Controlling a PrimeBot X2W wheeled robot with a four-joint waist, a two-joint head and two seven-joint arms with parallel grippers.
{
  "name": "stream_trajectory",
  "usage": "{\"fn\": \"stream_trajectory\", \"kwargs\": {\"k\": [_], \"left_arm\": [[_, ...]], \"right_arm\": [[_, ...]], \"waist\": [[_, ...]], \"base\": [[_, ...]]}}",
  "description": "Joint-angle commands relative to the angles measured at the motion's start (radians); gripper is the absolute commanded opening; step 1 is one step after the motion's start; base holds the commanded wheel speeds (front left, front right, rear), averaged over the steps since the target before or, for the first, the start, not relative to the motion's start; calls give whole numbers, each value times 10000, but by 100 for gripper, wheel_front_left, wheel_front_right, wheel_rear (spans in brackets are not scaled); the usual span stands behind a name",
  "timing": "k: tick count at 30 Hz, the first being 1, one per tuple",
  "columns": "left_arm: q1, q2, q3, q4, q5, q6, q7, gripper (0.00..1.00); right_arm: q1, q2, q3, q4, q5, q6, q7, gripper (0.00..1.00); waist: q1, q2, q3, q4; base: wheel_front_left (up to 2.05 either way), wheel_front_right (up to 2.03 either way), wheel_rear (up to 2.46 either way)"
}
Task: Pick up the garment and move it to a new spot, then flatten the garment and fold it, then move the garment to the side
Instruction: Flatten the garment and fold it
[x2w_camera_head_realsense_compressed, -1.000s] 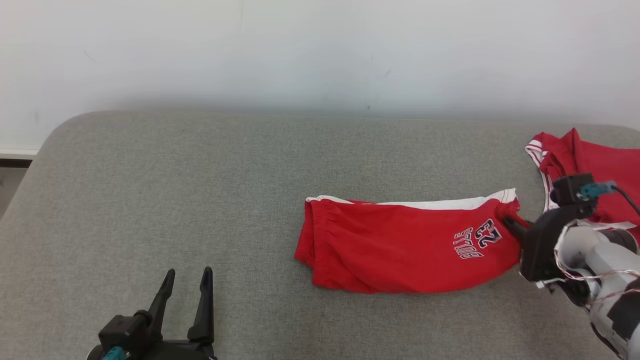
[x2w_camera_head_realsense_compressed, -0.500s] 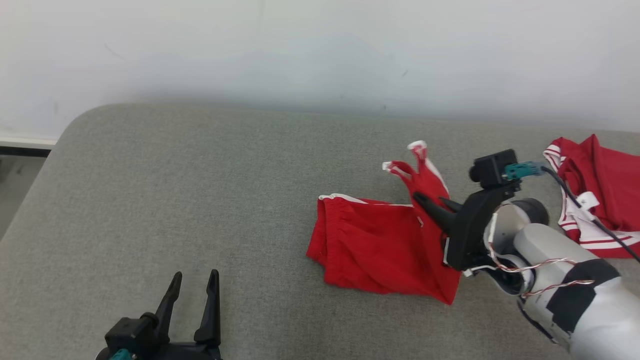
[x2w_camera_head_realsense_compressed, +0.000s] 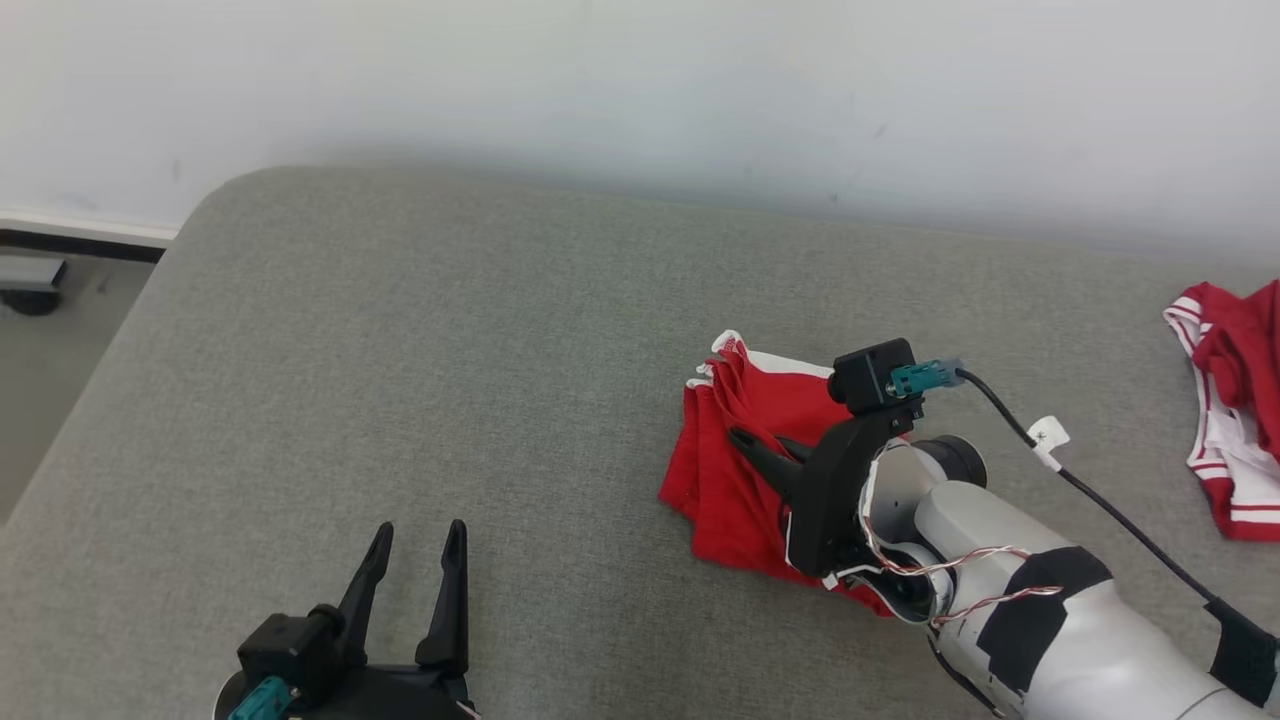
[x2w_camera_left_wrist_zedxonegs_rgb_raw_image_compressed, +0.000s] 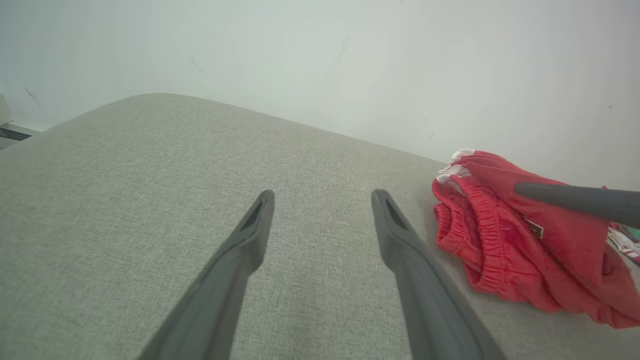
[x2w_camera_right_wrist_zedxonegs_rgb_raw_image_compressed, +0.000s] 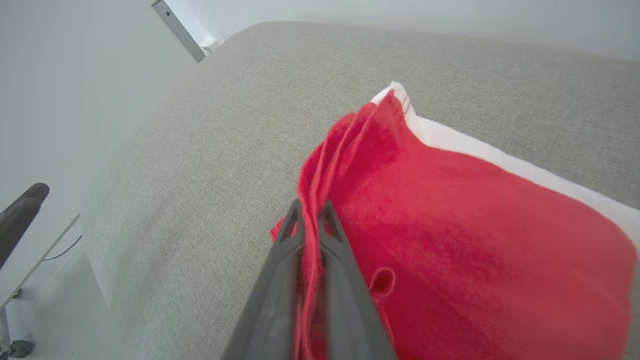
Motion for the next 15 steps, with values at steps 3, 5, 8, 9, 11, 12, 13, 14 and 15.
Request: {"fn": "stream_trajectory", "kwargs": {"k": [3, 5, 8, 9, 11, 12, 13, 14, 15], "left_arm": [[-200, -65, -77, 29, -104, 10, -19, 100], [-211, -87, -99, 52, -122, 10, -19, 100], [-265, -109, -102, 79, -147, 10, -19, 100], [-263, -115, -89, 88, -148, 10, -19, 100], [-202, -121, -20, 108, -132, 10, -19, 100], [-151, -117, 23, 113, -114, 10, -19, 100], [-89, -103, 78, 113, -89, 10, -19, 100], [-22, -87, 130, 107, -62, 10, -19, 100], [48, -65, 192, 95, -35, 10, -19, 100]], "right_arm": [[81, 442, -81, 545, -235, 19, -222, 0], [85, 658, -87, 893, -365, 19, -327, 0], [54, 903, -137, 1309, -509, 19, -612, 35], [47, 973, -151, 1420, -534, 19, -707, 100], [44, 1043, -154, 1497, -542, 20, -943, 100], [22, 1023, -157, 1501, -584, 20, -1077, 100], [1, 989, -163, 1465, -585, 20, -1238, 100], [-6, 942, -216, 1416, -529, 20, -1393, 100], [-18, 874, -272, 1354, -482, 20, -1558, 100]], "waist": [[0, -1, 153, 249], [0, -1, 183, 307], [0, -1, 191, 344], [0, -1, 177, 342], [0, -1, 121, 299], [0, -1, 84, 265], [0, -1, 39, 221], [0, -1, -2, 177], [0, -1, -49, 123]], "base": [[0, 0, 0], [0, 0, 0], [0, 0, 0], [0, 0, 0], [0, 0, 0], [0, 0, 0], [0, 0, 0], [0, 0, 0], [0, 0, 0]]}}
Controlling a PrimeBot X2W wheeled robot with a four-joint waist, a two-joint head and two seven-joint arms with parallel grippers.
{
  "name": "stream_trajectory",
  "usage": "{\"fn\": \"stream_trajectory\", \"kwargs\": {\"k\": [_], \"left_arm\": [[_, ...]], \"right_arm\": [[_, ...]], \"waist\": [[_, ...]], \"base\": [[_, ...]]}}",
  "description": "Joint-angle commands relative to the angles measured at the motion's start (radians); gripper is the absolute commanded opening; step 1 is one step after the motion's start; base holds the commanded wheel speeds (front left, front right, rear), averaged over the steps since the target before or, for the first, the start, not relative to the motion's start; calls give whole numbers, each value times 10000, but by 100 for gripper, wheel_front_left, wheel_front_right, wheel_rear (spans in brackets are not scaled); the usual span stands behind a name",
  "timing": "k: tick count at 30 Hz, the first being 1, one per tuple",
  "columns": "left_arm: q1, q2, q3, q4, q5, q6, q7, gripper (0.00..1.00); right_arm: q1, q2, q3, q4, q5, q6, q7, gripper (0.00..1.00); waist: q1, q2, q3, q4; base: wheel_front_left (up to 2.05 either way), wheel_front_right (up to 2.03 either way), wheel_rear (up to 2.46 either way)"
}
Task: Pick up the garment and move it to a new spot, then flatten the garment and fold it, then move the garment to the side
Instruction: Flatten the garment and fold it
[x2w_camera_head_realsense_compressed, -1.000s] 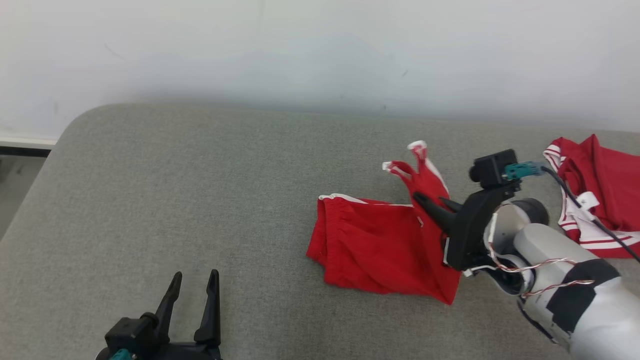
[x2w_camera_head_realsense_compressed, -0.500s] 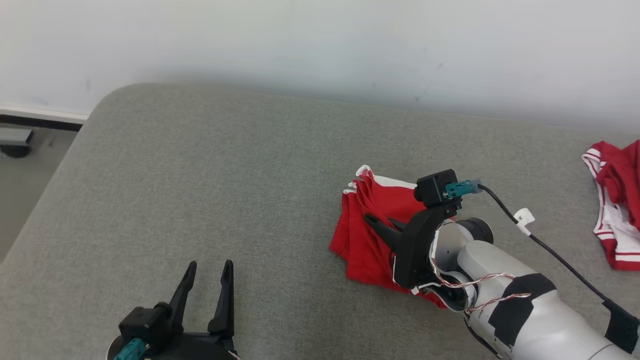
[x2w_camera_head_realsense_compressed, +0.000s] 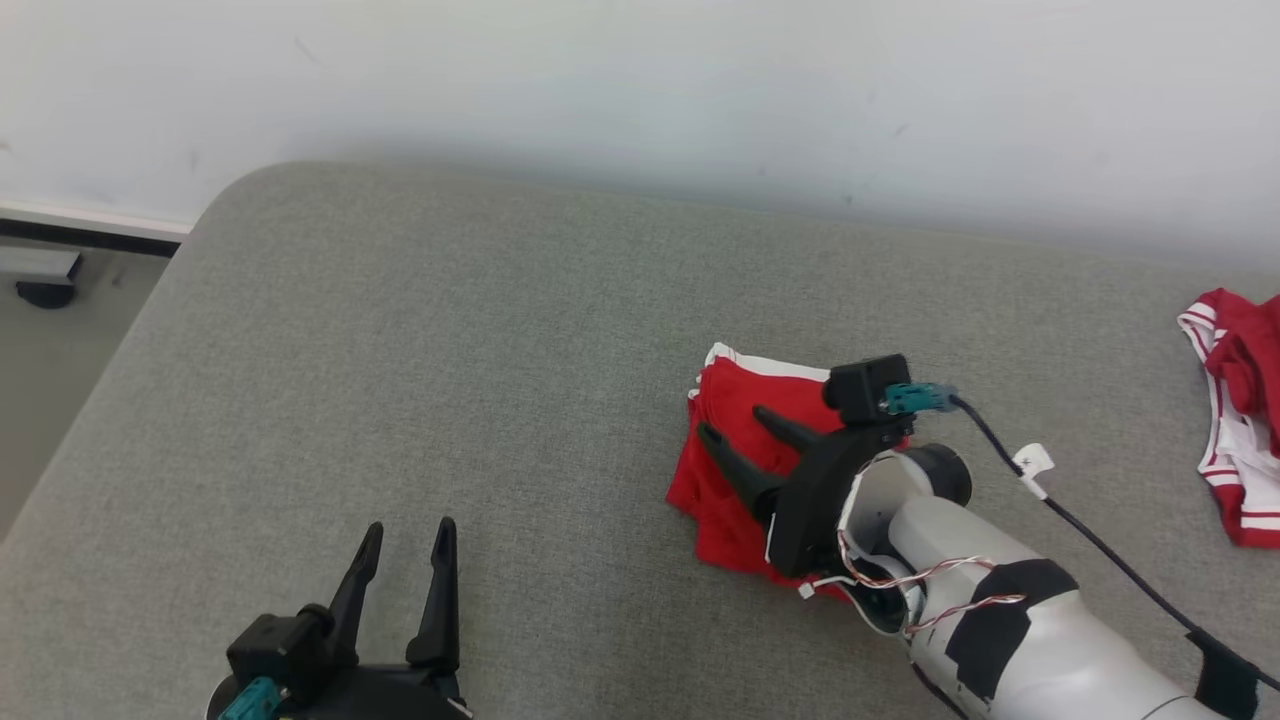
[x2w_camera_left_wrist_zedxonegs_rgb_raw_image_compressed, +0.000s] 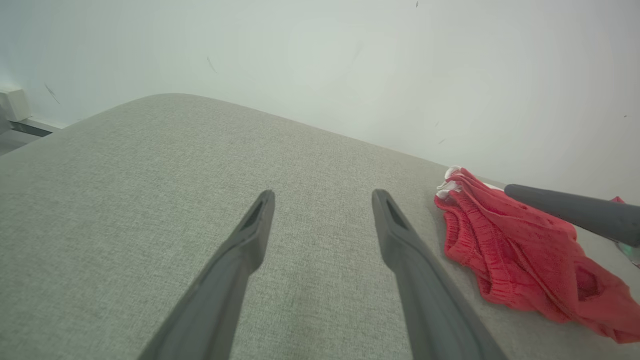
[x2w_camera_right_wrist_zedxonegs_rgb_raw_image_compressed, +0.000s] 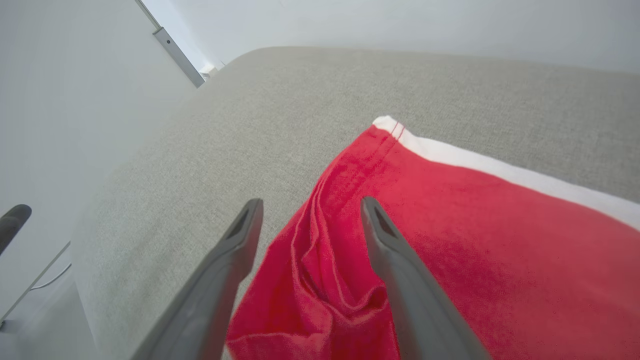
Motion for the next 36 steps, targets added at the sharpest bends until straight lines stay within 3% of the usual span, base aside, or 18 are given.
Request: {"fn": "stream_trajectory", "kwargs": {"k": [1, 12, 13, 14, 15, 36], "left_arm": [[201, 29, 76, -14, 22, 10, -19, 100], [560, 71, 348, -208, 218, 10, -19, 100], [563, 69, 359, -222, 253, 10, -19, 100], [569, 66, 371, -234, 275, 10, -19, 100], [575, 66, 385, -239, 290, 10, -19, 100], [228, -14, 165, -167, 429, 9, -19, 100]], "right_arm": [[-49, -156, -69, -106, 69, 20, -250, 100], [372, -1285, -1195, -188, -202, 20, -2383, 100], [456, -1314, -1274, -151, -257, 20, -2453, 85], [534, -1356, -1302, -84, -400, 20, -2521, 47], [613, -1394, -1304, -11, -563, 20, -2586, 0], [1516, -233, -1087, 1258, -1686, 20, -2757, 0]], "waist": [[0, -1, -119, -134], [0, -1, -230, -394], [0, -1, -227, -391], [0, -1, -224, -385], [0, -1, -218, -382], [0, -1, 127, 270]], "base": [[0, 0, 0], [0, 0, 0], [0, 0, 0], [0, 0, 0], [0, 0, 0], [0, 0, 0]]}}
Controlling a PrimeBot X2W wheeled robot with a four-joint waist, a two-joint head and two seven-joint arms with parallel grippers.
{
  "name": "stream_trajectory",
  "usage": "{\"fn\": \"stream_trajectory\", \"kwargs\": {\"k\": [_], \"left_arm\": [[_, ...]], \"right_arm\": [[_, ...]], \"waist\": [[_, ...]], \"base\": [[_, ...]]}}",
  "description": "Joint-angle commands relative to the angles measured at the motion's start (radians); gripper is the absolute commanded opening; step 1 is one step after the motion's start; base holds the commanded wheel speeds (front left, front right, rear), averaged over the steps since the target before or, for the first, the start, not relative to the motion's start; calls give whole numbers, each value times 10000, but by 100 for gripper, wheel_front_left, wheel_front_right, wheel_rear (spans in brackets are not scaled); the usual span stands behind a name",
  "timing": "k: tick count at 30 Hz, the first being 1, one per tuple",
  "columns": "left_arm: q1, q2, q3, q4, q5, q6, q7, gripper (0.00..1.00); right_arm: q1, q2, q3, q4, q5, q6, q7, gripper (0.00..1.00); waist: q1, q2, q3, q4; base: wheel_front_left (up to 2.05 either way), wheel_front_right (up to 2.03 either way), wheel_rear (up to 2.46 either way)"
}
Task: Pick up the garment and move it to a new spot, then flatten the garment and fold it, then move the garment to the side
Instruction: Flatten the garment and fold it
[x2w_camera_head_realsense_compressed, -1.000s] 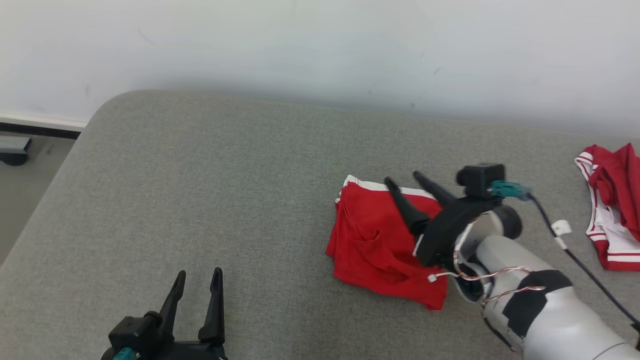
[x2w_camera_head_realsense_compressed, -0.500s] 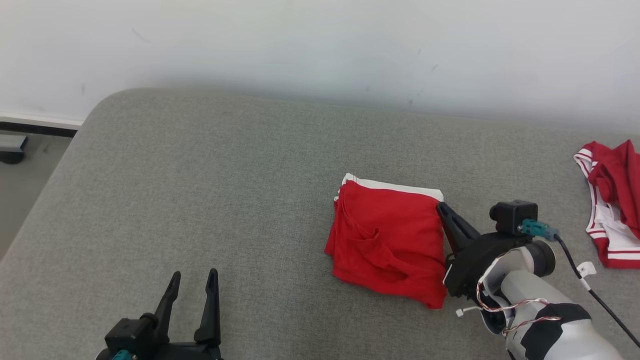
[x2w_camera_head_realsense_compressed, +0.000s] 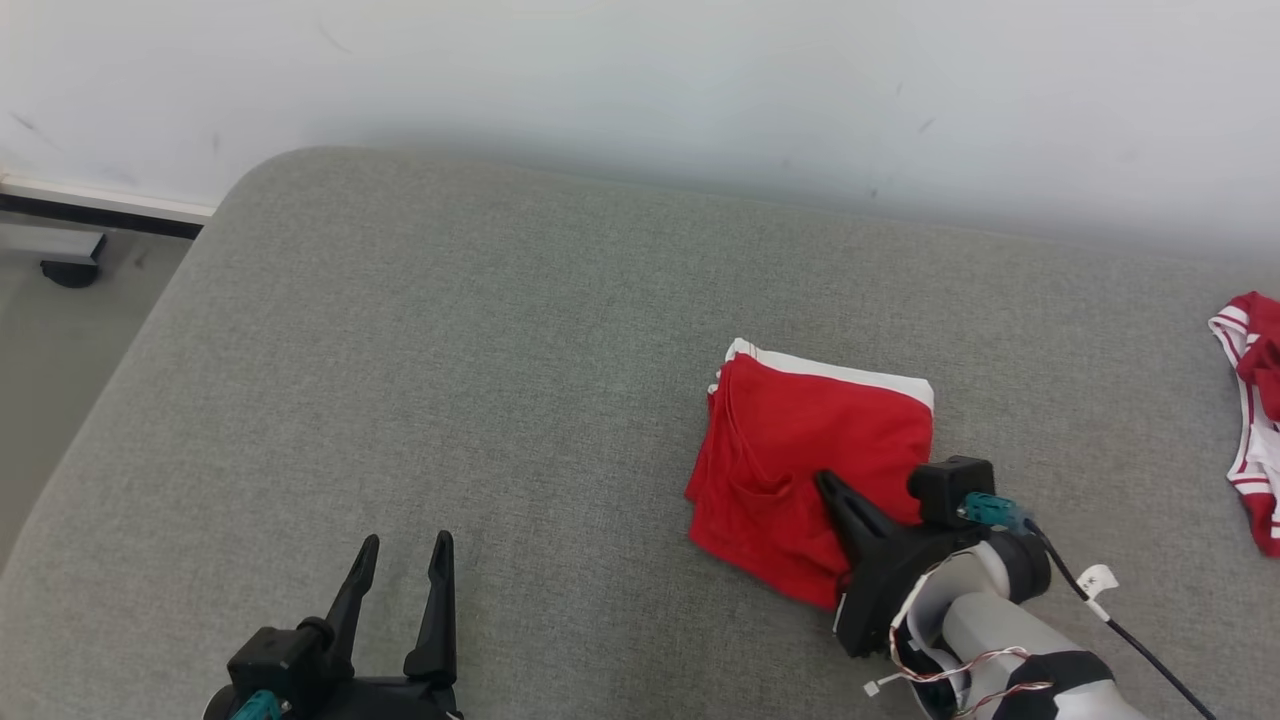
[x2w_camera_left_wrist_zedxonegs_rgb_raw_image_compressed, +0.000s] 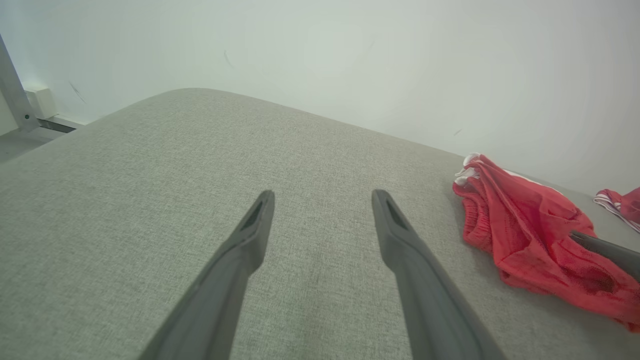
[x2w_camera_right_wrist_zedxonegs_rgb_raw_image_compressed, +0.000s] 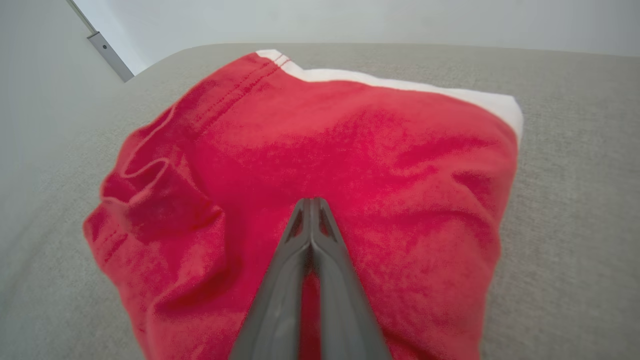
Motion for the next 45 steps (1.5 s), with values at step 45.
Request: {"fn": "stream_trajectory", "kwargs": {"k": [45], "left_arm": [[632, 203, 874, -468, 588, 9, -19, 100]], "right_arm": [[4688, 27, -6403, -6699, -5382, 20, -32, 0]], "waist": [[0, 0, -650, -2279]], "base": [[0, 0, 0]]}}
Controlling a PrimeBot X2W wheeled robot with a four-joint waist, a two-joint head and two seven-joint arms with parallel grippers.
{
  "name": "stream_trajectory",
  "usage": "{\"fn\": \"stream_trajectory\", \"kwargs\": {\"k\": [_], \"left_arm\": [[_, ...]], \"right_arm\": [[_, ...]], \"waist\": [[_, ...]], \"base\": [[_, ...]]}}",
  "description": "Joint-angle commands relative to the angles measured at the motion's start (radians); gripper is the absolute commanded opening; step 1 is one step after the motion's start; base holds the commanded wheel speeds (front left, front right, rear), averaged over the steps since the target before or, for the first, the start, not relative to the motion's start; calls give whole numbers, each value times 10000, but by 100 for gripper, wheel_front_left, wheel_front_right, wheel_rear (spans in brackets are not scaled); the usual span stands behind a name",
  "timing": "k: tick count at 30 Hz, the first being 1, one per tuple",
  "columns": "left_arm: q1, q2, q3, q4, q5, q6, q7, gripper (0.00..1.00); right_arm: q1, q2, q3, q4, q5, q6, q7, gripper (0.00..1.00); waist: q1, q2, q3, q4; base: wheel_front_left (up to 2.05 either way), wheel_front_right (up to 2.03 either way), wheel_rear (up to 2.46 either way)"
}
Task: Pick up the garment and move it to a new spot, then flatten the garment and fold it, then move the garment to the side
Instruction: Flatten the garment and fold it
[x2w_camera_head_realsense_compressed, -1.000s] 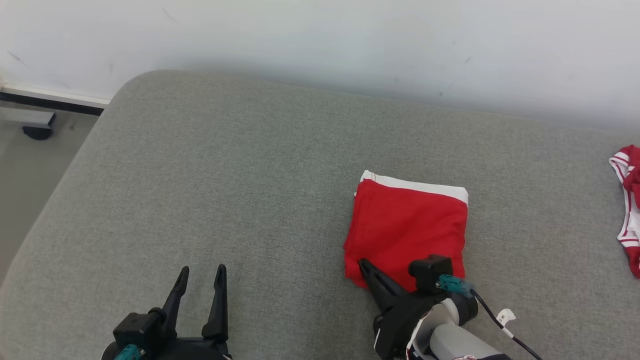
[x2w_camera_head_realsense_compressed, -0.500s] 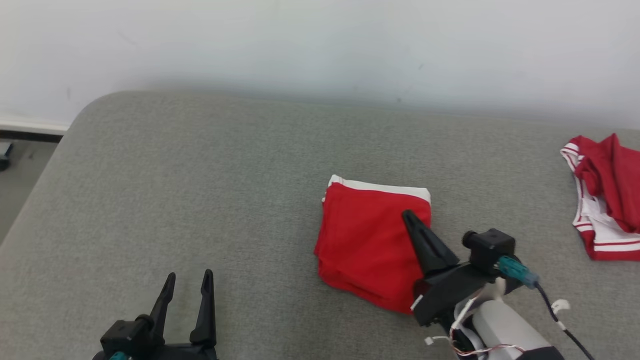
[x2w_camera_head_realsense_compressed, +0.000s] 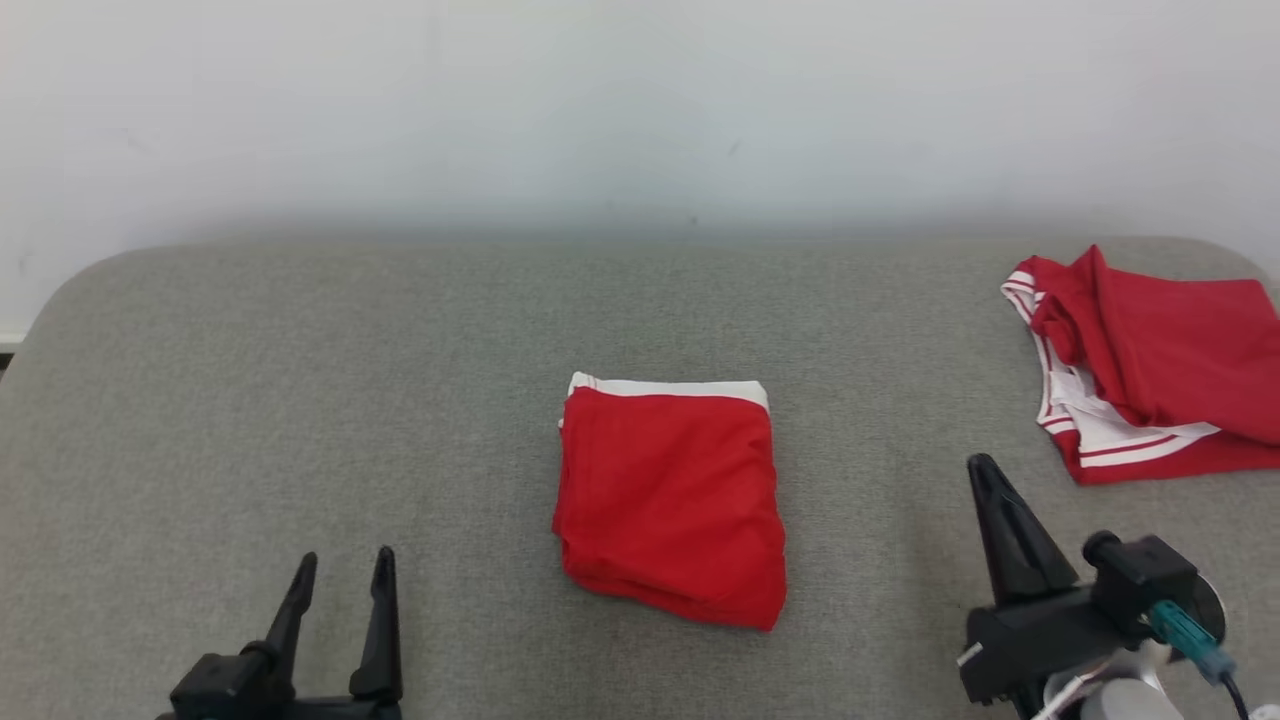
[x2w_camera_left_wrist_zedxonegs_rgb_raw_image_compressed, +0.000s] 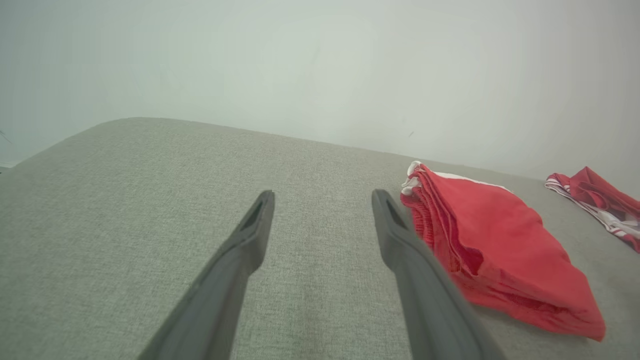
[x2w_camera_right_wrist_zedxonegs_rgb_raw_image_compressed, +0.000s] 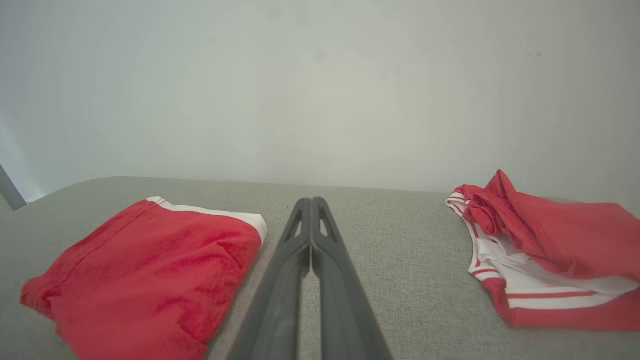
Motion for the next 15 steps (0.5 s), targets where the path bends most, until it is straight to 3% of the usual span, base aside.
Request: {"fn": "stream_trajectory", "kwargs": {"k": [1, 5, 6, 7, 9, 10, 11, 15], "left_arm": [[227, 56, 111, -84, 103, 9, -19, 100], [465, 37, 451, -329, 318, 9, -19, 100], [547, 32, 538, -405, 373, 9, -19, 100], [627, 15, 610, -453, 380, 9, -19, 100], [774, -22, 729, -602, 460, 9, -19, 100], [838, -40, 789, -662, 509, 9, -19, 100], [905, -61, 841, -705, 539, 9, -19, 100], [1196, -147, 1021, -900, 700, 9, -19, 100]], "right_arm": [[249, 40, -149, -150, -125, 20, -7, 0], [863, 222, -511, -550, -317, 20, -8, 0], [995, 283, -600, -626, -349, 20, -8, 4], [1112, 373, -693, -695, -364, 20, -8, 19], [1353, 563, -863, -706, -423, 20, -8, 35], [1429, 661, -942, -701, -432, 20, -8, 60], [1501, 768, -999, -718, -450, 20, -8, 100], [1764, 1089, -1082, -734, -542, 20, -8, 100]], "waist": [[0, 0, -131, -233], [0, 0, -245, -501], [0, 0, -262, -562], [0, 0, -274, -604], [0, 0, -300, -679], [0, 0, -319, -716], [0, 0, -328, -744], [0, 0, -390, -827]], "base": [[0, 0, 0], [0, 0, 0], [0, 0, 0], [0, 0, 0], [0, 0, 0], [0, 0, 0], [0, 0, 0], [0, 0, 0]]}}
